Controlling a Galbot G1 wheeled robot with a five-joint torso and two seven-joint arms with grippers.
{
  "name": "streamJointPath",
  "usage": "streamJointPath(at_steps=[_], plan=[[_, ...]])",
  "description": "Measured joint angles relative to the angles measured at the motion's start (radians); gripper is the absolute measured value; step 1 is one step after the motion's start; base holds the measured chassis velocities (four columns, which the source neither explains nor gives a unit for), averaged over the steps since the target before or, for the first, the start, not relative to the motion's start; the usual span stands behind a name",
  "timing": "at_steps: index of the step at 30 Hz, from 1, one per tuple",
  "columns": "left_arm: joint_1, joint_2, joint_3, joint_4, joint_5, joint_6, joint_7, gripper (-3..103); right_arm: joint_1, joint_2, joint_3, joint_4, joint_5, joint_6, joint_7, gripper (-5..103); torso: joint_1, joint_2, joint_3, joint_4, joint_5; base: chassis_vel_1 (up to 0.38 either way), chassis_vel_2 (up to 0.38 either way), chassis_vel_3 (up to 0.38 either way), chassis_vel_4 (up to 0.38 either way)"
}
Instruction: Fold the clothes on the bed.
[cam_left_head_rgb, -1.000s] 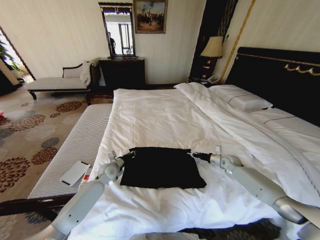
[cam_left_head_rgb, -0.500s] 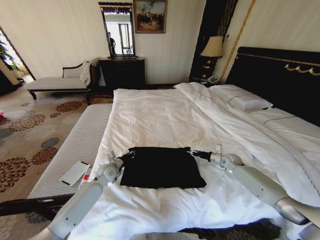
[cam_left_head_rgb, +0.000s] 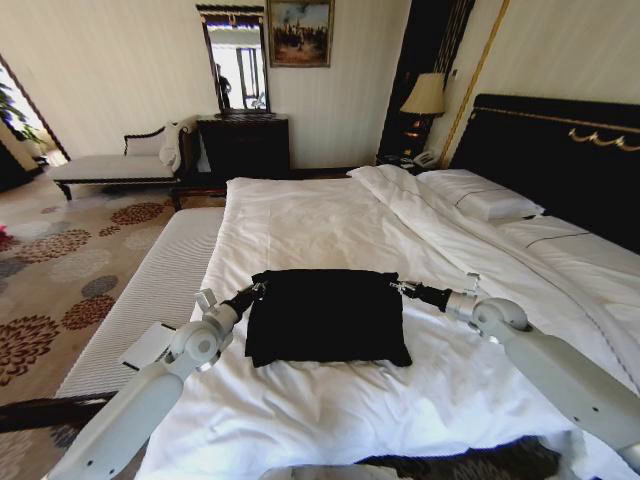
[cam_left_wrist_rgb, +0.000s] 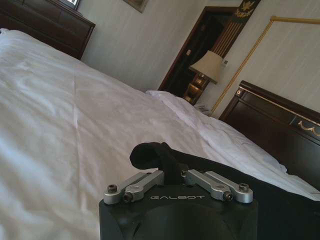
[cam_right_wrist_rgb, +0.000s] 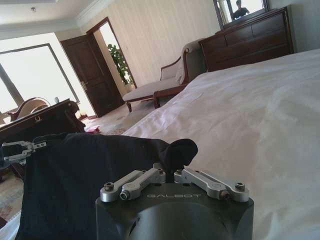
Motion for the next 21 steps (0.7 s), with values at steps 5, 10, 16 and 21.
streamJointPath(at_steps=[5,10,16,21], plan=[[0.040,0.033,-0.037,-0.059,-0.009,-0.002,-0.001,2,-0.028,-0.024,0.040,0.057,0.028,0.005,0.020,2,0.000,0.000,0.000,0.0001,0.0000,0.000,0.000,0.000,0.000],[0.064,0.058,-0.071,-0.117,-0.027,-0.003,-0.007,2,-0.052,-0.052,0.083,0.143,0.065,0.000,0.062,2,0.000,0.000,0.000,0.0000,0.0000,0.000,0.000,0.000,0.000],[0.100,0.089,-0.127,-0.229,-0.063,-0.004,-0.018,2,-0.195,-0.098,0.255,0.307,0.120,-0.016,0.132,2,0.000,0.000,0.000,-0.0001,-0.0001,0.000,0.000,0.000,0.000],[0.141,0.119,-0.169,-0.315,-0.095,-0.004,-0.042,2,-0.386,-0.119,0.424,0.413,0.140,-0.022,0.164,2,0.000,0.000,0.000,-0.0004,0.0000,0.000,0.000,0.000,0.000]])
